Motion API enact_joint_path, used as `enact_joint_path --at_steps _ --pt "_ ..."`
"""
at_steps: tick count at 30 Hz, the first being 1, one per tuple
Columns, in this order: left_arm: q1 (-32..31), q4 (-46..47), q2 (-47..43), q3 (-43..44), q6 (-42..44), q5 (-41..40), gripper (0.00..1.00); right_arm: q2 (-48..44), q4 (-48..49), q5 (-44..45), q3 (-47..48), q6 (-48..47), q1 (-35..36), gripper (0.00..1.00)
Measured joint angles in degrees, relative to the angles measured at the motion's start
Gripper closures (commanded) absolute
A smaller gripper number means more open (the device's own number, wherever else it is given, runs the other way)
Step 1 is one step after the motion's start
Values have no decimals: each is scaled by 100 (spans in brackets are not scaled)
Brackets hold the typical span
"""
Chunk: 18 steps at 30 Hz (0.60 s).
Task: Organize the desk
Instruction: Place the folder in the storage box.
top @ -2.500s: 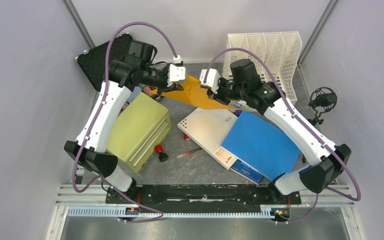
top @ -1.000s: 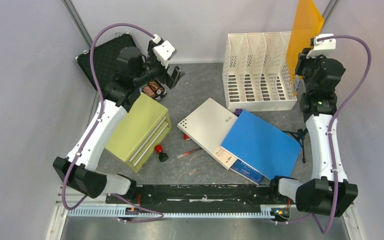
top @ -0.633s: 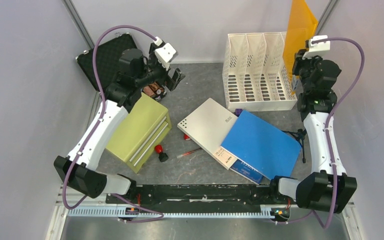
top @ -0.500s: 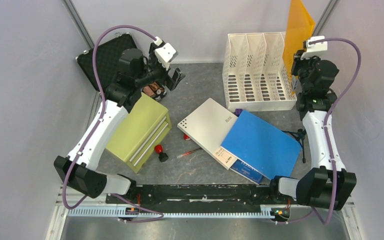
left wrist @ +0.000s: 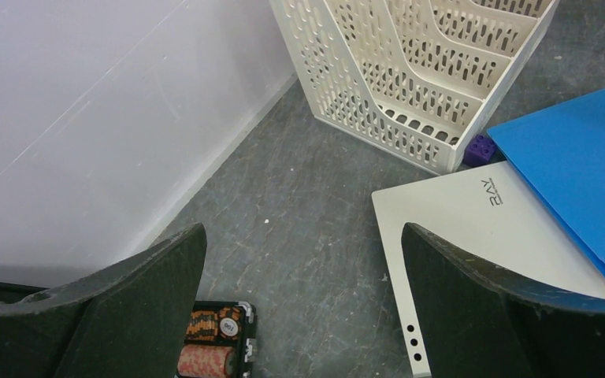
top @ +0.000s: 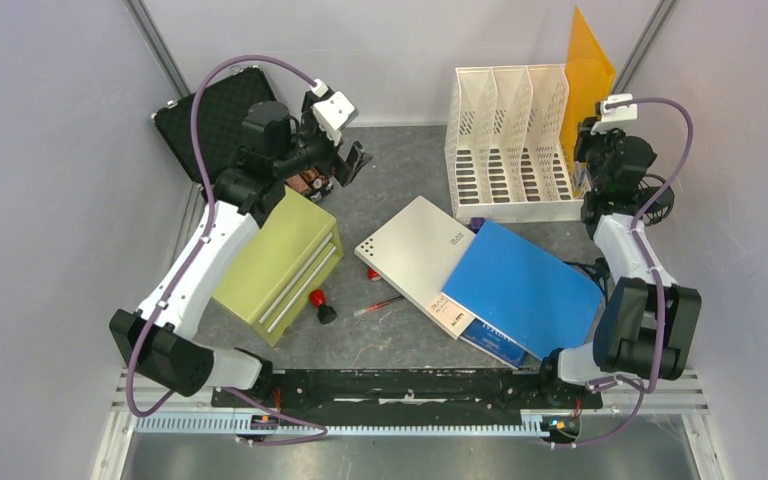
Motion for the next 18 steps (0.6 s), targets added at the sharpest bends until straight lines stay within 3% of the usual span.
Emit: enact_joint_path --at_steps 18 --pt "0 28 4 -105 -2 57 0 859 3073 -791 -1237 704 -417 100"
